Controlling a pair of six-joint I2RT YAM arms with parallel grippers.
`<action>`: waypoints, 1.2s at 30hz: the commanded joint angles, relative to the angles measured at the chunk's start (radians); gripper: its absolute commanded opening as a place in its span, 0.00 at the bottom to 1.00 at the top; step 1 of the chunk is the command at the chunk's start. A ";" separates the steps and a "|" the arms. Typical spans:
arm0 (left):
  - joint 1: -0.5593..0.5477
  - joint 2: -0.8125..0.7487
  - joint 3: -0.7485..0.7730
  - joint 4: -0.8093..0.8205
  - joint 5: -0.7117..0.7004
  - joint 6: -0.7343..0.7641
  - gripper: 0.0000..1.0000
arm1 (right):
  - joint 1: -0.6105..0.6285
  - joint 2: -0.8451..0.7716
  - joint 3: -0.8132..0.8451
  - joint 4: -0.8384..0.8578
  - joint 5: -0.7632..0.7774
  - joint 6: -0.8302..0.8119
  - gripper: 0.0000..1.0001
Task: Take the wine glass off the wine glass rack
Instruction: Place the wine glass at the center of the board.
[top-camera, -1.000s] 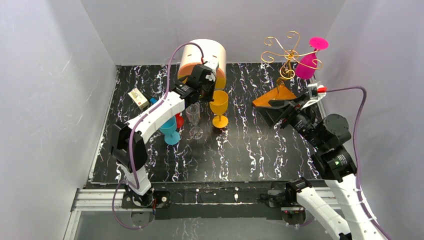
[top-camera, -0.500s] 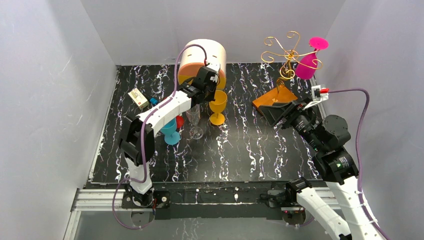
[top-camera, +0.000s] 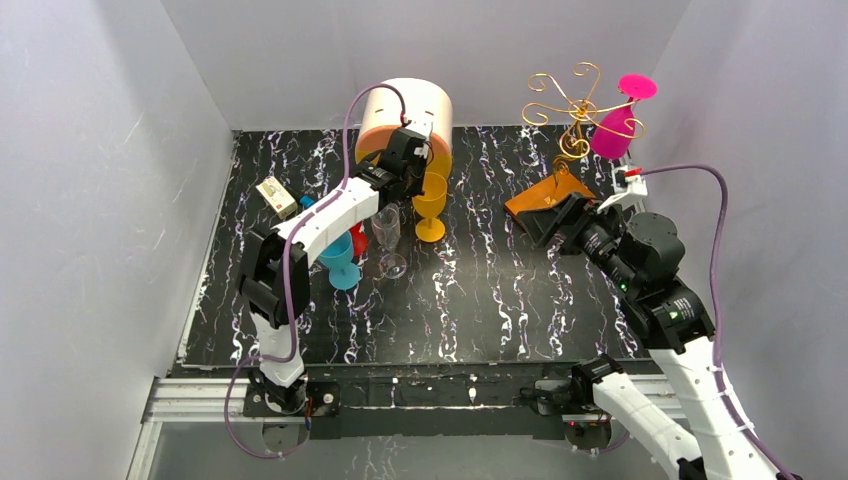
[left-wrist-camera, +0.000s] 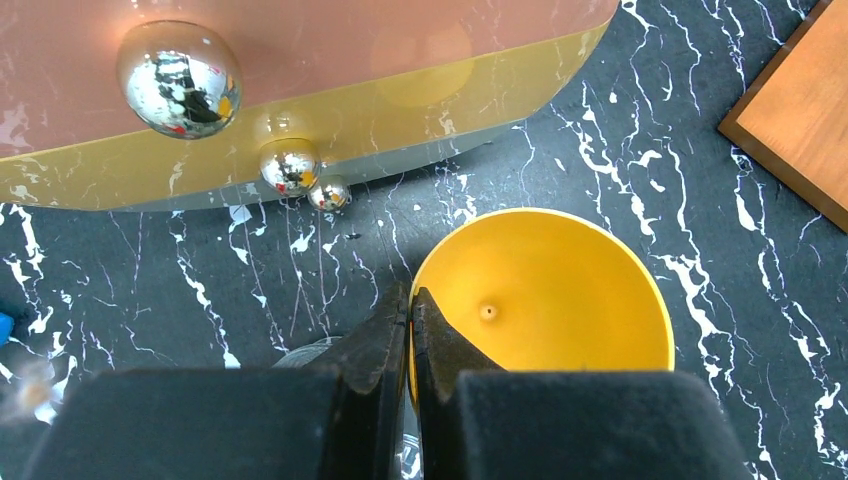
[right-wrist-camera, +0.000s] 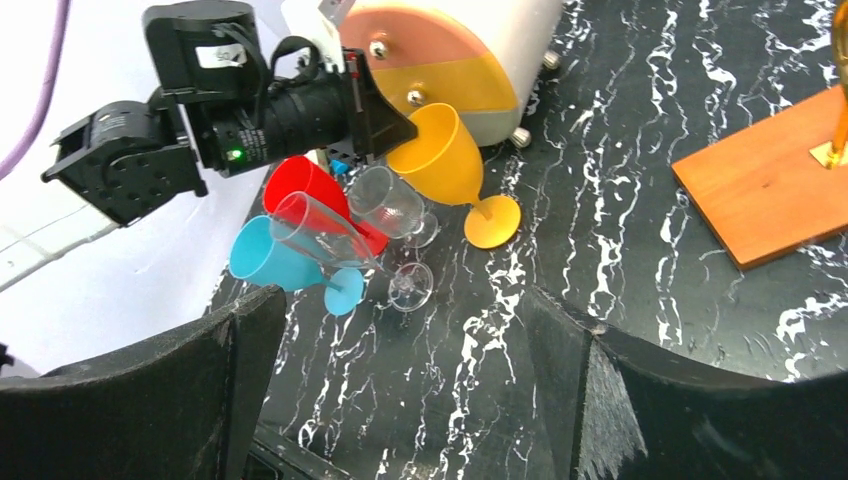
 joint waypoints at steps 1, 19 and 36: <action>0.003 -0.018 0.009 -0.020 -0.031 0.018 0.00 | -0.004 -0.005 0.037 -0.033 0.061 -0.004 0.96; 0.012 -0.035 0.059 -0.072 -0.009 -0.009 0.32 | -0.004 0.102 0.098 -0.221 0.169 0.029 0.98; 0.015 -0.158 0.072 -0.118 0.051 -0.033 0.46 | -0.042 0.249 0.151 -0.454 0.302 0.137 0.99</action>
